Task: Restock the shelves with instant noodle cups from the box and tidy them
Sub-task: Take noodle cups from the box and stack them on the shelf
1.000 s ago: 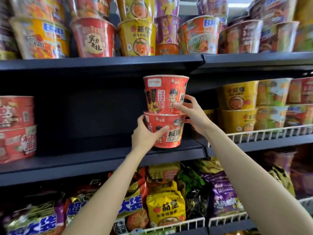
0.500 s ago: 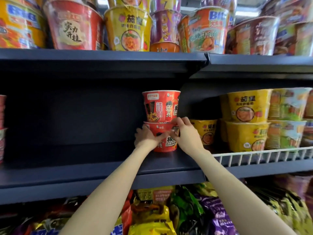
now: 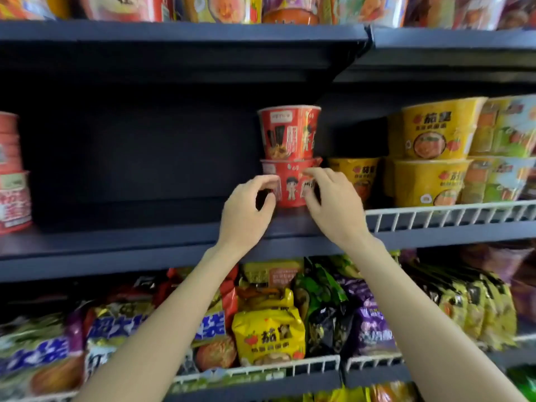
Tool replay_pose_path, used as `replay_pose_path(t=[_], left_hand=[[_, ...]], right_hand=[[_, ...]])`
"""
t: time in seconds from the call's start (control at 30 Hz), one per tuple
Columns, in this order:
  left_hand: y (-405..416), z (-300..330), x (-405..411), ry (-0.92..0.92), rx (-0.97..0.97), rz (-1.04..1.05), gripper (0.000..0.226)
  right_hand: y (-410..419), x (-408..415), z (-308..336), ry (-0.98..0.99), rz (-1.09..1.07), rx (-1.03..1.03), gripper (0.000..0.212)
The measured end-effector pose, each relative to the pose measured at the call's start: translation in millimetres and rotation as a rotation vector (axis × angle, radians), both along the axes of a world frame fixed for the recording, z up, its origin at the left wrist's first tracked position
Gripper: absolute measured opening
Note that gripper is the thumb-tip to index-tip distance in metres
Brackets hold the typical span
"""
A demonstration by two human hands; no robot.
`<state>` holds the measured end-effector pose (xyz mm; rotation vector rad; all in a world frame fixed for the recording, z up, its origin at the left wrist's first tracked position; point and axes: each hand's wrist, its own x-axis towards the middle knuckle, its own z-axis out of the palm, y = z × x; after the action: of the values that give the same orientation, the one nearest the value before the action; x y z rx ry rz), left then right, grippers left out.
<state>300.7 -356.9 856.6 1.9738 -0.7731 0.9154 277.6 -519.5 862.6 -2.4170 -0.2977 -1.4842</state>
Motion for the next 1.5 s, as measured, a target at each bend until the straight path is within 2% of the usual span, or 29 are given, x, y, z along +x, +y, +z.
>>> replay_pose_path(t=[0.13, 0.2, 0.27, 0.4, 0.57, 0.63, 0.7, 0.83, 1.0, 1.1, 1.23, 1.37, 1.5], left_hand=[[34.5, -50.9, -54.3, -0.343, 0.04, 0.035, 0.022], [52.8, -88.5, -82.9, -0.409, 0.064, 0.014, 0.023], [73.8, -132.4, -112.0, -0.37, 0.13, -0.045, 0.025], [123.8, -232.3, -160.4, 0.01, 0.308, -0.148, 0.024], [183.7, -362.4, -196.6, 0.662, 0.556, -0.019, 0.019], [201.6, -421.9, -208.8, 0.907, 0.58, 0.046, 0.019], [211.7, -478.2, -224.4, 1.091, 0.567, 0.099, 0.019], [215.2, -587.9, -239.7, 1.358, 0.482, 0.187, 0.019], [198.6, -720.4, -233.1, 1.507, 0.338, 0.251, 0.024], [191.8, -820.1, -227.3, 1.605, 0.312, 0.259, 0.032], [188.3, -942.1, -226.9, 1.725, 0.465, 0.212, 0.058], [183.7, -1015.5, -236.5, 1.761, 0.658, 0.115, 0.083], [171.9, -1050.9, -249.4, 1.832, 0.632, -0.023, 0.099]], right_hand=[[11.6, -65.6, -52.5, -0.101, 0.078, 0.019, 0.026], [21.8, -99.5, -93.4, -0.087, 0.105, 0.034, 0.026], [36.2, -132.4, -141.3, 0.018, 0.144, 0.067, 0.025], [68.5, -186.3, -253.0, 0.388, 0.184, 0.069, 0.024], [108.4, -234.0, -394.3, 0.93, 0.127, 0.199, 0.024], [123.2, -248.4, -455.7, 1.231, 0.073, 0.273, 0.034], [136.0, -262.9, -515.9, 1.44, 0.035, 0.283, 0.039], [148.5, -275.2, -623.5, 1.642, -0.009, 0.333, 0.041], [149.3, -265.4, -745.1, 1.721, -0.115, 0.332, 0.044], [144.9, -252.1, -827.0, 1.715, -0.077, 0.314, 0.042], [141.5, -227.9, -923.4, 1.655, -0.051, 0.262, 0.043], [146.8, -196.4, -988.4, 1.538, 0.008, 0.119, 0.057], [155.0, -164.6, -1028.4, 1.572, -0.063, 0.0, 0.09]])
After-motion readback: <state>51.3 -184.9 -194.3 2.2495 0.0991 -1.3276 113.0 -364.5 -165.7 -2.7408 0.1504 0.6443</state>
